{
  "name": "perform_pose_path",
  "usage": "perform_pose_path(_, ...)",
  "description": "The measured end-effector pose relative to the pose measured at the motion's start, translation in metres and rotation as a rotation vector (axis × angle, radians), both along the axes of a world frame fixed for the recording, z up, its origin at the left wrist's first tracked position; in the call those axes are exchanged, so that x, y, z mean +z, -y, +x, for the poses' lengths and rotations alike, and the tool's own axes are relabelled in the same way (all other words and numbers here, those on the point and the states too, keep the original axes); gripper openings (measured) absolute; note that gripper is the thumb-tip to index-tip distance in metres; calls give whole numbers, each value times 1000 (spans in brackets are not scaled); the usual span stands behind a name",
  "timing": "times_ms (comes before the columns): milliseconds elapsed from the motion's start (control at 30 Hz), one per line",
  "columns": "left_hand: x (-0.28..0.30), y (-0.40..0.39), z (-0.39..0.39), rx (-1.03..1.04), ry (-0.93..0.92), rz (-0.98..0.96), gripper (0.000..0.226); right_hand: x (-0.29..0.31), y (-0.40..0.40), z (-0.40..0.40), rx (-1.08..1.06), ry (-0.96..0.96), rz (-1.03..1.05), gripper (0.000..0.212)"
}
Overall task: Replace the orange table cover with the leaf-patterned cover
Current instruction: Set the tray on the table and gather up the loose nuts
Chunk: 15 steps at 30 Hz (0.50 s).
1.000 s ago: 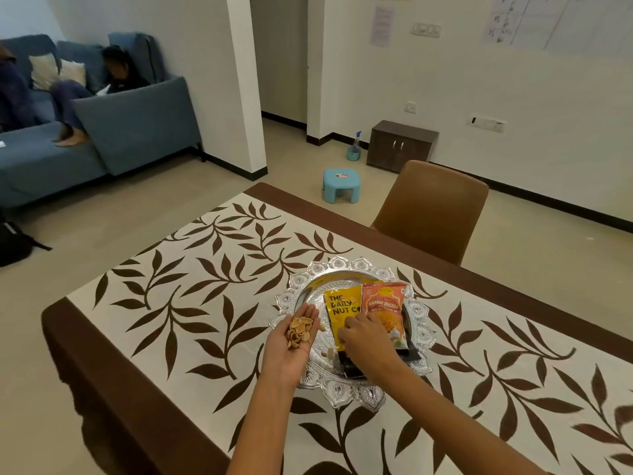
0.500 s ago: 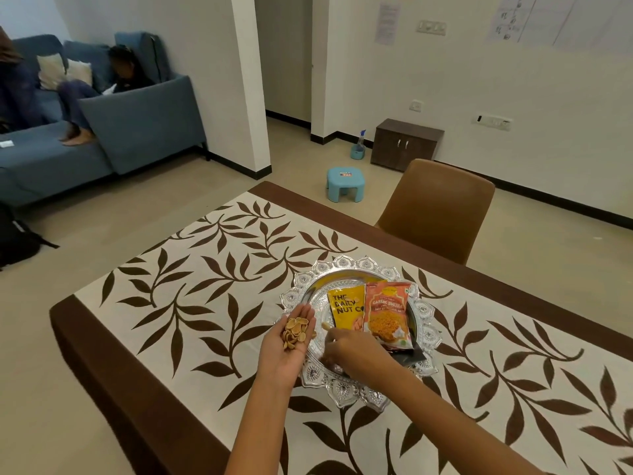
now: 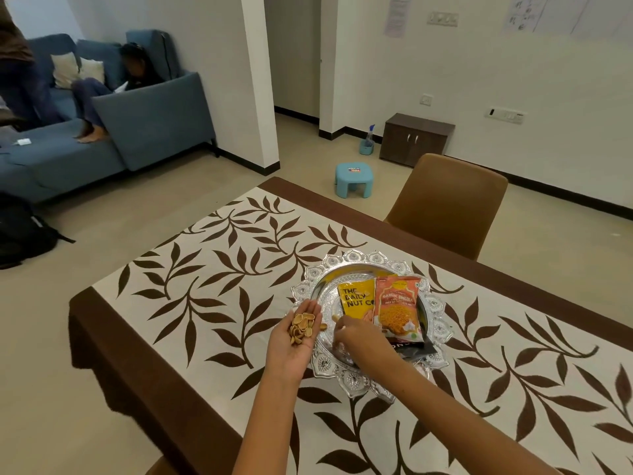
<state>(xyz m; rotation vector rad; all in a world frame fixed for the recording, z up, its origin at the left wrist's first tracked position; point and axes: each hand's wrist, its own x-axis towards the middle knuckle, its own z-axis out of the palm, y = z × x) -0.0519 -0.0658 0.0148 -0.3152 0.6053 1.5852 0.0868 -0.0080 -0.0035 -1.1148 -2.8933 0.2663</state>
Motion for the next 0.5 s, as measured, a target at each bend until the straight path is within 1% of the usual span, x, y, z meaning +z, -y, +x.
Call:
perform_pose_path(100, 2, 3, -2, -6, 6, 5, 34, -5, 10, 0, -2, 33, 16, 24)
perform_pose_path(167, 3, 5, -2, -7, -6, 0, 35, -5, 13, -2, -31, 26, 36, 22)
perform_pose_path(233, 3, 6, -2, -10, -6, -1, 36, -2, 11, -4, -69, -28, 31, 17)
perform_pose_path(300, 3, 7, -3, -8, -2, -2, 36, 2, 7, -6, -125, -90, -27, 13)
perform_pose_path(400, 4, 10, -1, -9, -19, -21, 35, 10, -1, -6, -248, -270, -136, 5)
perform_pose_path(433, 3, 11, 0, -10, -25, -31, 35, 16, -2, -6, -298, -369, -172, 3)
perform_pose_path(500, 2, 11, 0, -12, -40, -39, 35, 31, 2, -11, -352, -606, -242, 8)
